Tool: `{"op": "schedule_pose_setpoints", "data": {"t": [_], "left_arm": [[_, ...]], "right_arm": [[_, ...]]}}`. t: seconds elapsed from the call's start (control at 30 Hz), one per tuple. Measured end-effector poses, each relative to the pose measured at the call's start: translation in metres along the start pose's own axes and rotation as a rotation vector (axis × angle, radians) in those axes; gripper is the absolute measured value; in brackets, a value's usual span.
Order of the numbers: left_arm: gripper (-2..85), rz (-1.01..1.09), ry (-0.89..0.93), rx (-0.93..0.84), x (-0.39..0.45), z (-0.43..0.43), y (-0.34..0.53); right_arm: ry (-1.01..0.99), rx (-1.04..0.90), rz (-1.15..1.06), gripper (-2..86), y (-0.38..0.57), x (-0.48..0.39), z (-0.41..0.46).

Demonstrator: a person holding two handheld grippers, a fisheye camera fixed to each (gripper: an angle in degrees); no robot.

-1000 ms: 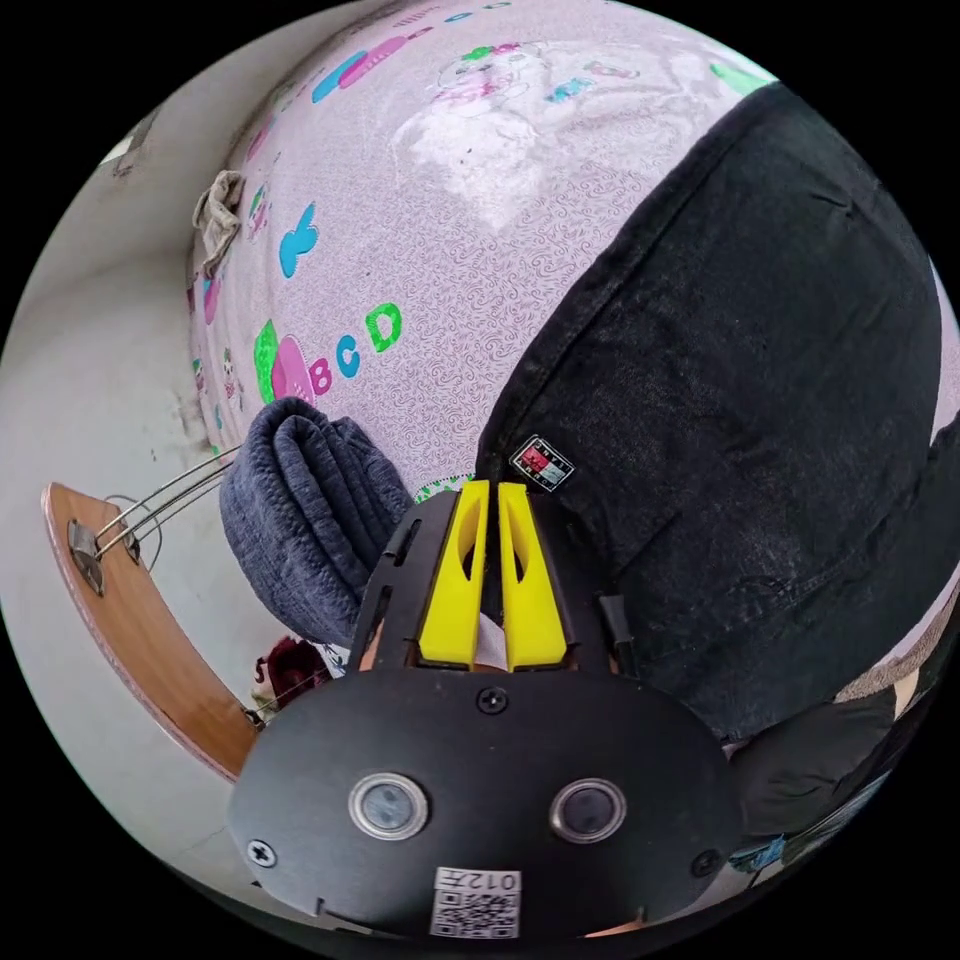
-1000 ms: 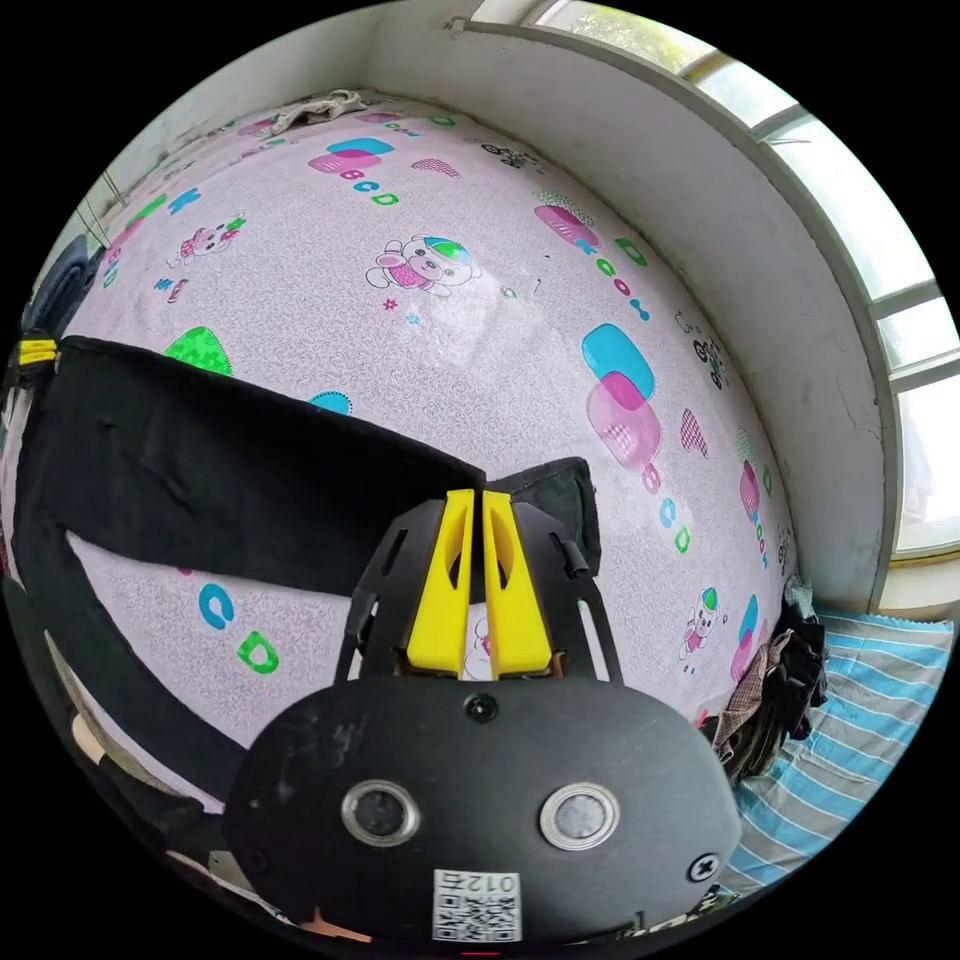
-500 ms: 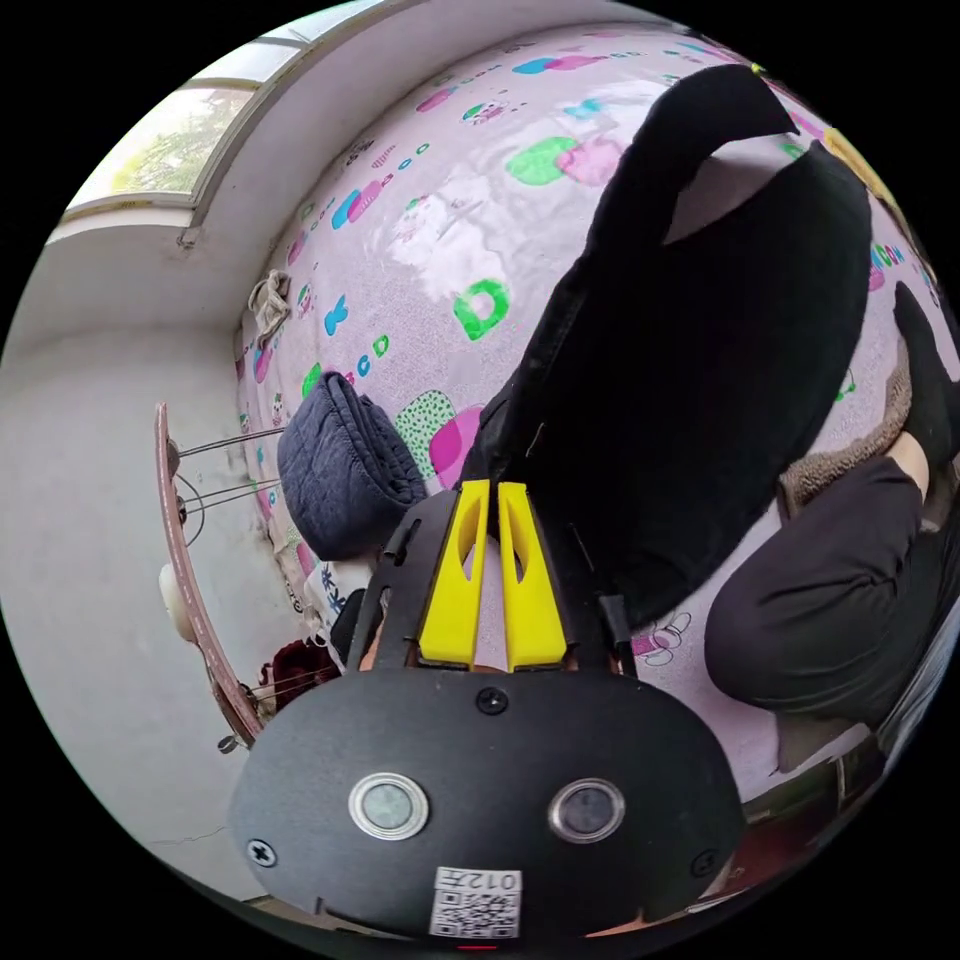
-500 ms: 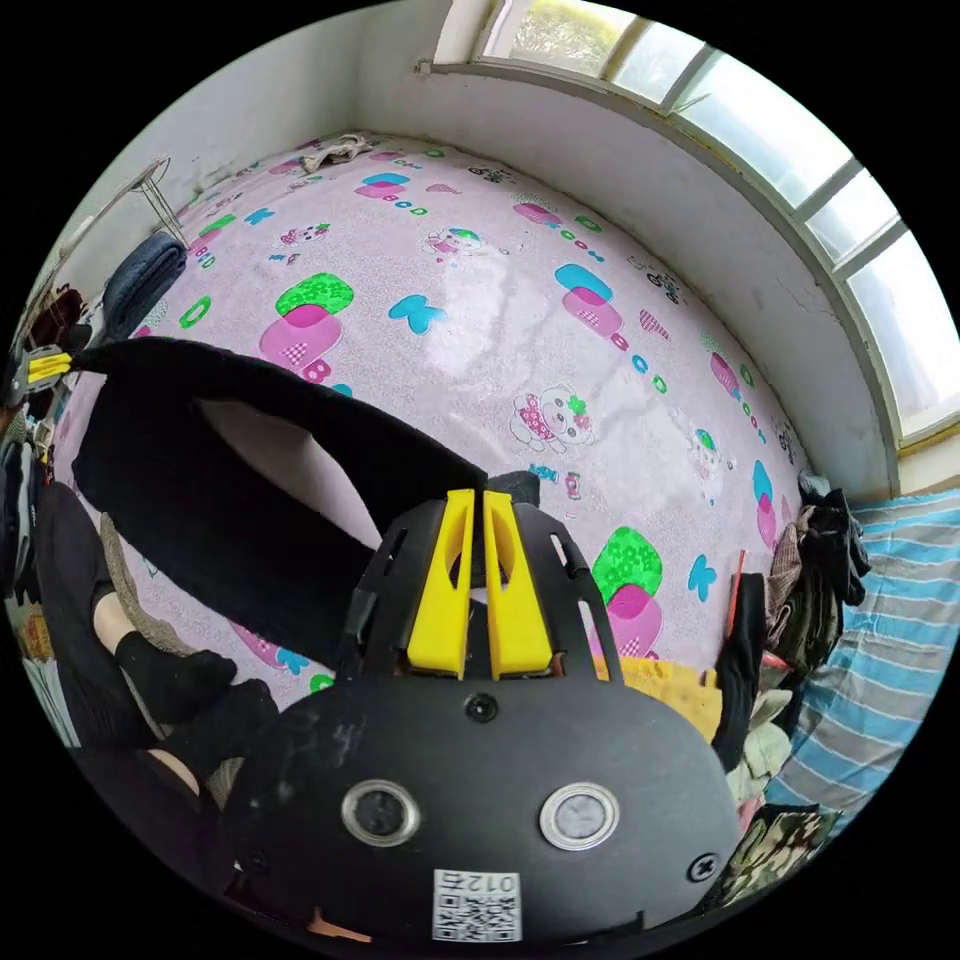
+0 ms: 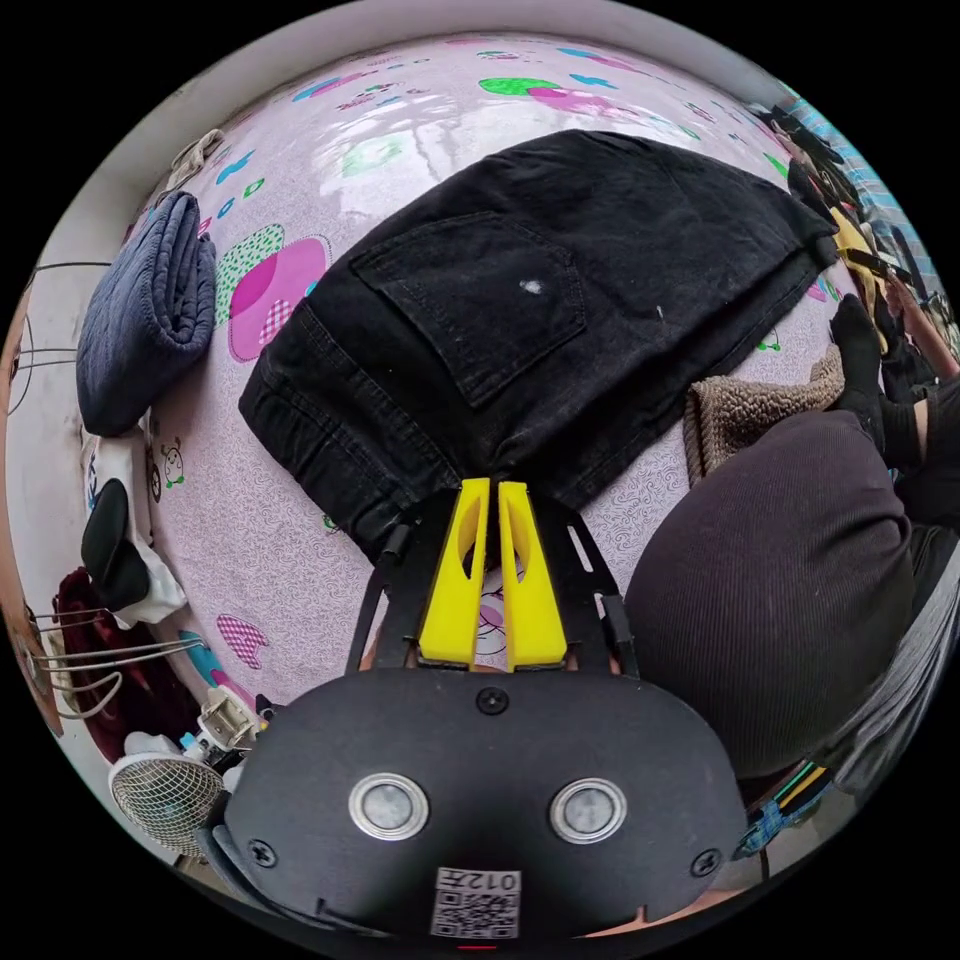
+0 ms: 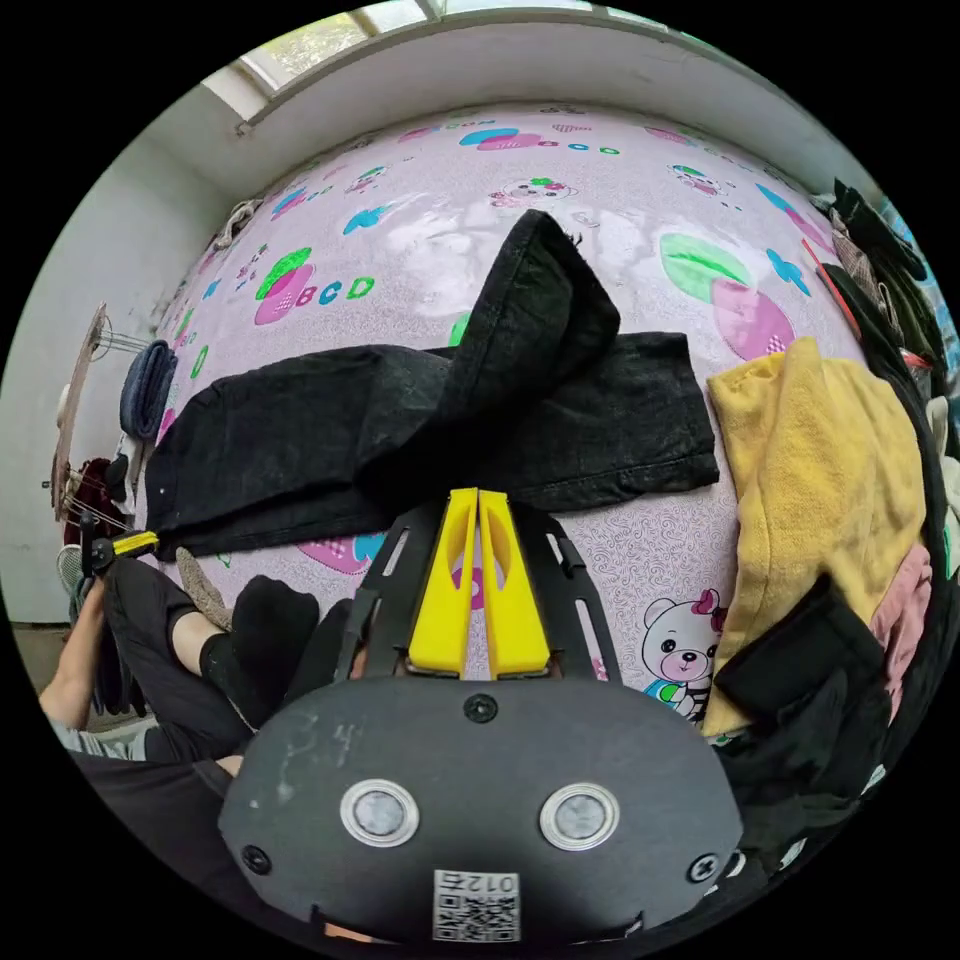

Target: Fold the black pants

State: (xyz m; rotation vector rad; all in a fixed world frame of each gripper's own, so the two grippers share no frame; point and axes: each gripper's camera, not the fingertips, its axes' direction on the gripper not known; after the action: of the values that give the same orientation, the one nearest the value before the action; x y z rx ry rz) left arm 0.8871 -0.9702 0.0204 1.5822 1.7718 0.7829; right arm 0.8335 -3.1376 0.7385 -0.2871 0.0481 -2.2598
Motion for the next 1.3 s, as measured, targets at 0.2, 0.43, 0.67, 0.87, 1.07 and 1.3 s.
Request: {"op": "schedule_pose_setpoints", "data": {"t": [0.2, 0.43, 0.67, 0.87, 1.07, 1.3], "left_arm": [[0.0, 0.011, -0.010, -0.040, -0.007, 0.008, -0.003], [0.0, -0.032, 0.024, -0.051, -0.019, 0.014, 0.000], [0.0, -0.042, 0.013, -0.057, -0.024, 0.017, 0.004], [0.0, 0.001, -0.038, -0.058, -0.030, 0.001, 0.004], [0.1, -0.044, -0.175, 0.171, -0.049, -0.072, 0.017], [0.0, 0.027, -0.084, -0.004, -0.027, 0.009, 0.041]], "right_arm": [[-0.004, 0.229, 0.130, 7.1, -0.010, -0.047, -0.061], [0.160, 0.113, -0.034, 15.1, -0.090, -0.167, -0.048], [0.530, -0.058, -0.163, 4.1, -0.098, -0.246, -0.032], [0.194, 0.079, 0.039, -0.8, -0.100, -0.234, -0.144], [-0.256, 0.448, 0.217, -0.9, -0.097, -0.225, -0.269], [-0.214, 0.183, 0.491, -0.9, -0.028, -0.204, -0.203]]}}
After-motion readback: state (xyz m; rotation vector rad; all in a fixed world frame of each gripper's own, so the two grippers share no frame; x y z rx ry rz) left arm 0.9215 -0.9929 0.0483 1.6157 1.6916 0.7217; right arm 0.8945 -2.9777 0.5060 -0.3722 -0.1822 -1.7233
